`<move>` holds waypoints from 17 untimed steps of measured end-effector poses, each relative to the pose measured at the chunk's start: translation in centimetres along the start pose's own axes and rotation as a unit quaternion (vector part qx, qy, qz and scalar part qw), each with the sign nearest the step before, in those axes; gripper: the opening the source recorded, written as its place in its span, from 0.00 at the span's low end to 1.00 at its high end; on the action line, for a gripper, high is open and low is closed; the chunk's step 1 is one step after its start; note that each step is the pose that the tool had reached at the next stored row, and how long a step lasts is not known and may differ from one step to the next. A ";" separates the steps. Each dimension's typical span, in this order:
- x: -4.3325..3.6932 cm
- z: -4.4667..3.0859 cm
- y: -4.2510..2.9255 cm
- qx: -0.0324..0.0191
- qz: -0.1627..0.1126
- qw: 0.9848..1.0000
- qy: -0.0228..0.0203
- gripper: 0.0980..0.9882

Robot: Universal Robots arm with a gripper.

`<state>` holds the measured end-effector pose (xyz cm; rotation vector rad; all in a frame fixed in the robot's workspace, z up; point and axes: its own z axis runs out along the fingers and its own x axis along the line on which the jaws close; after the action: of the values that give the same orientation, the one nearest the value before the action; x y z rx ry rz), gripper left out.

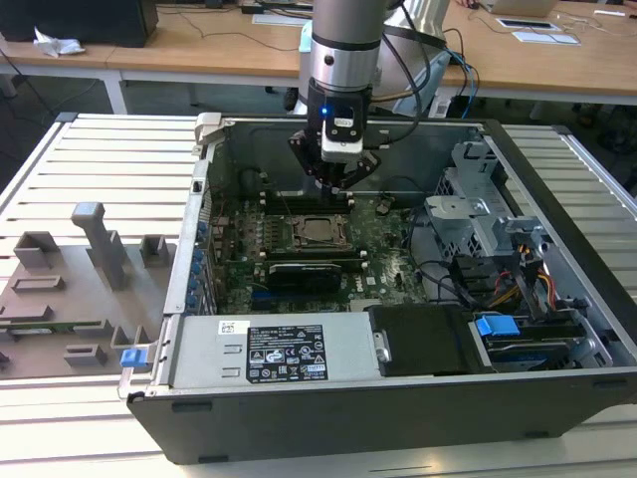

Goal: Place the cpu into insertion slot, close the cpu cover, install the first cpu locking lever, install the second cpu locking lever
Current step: 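Install the first cpu locking lever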

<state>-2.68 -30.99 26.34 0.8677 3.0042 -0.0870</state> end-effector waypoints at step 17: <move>0.00 0.00 0.00 -0.004 -0.126 0.992 -0.006 0.01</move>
<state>-2.68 -30.99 26.34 0.4791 3.0831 -0.0833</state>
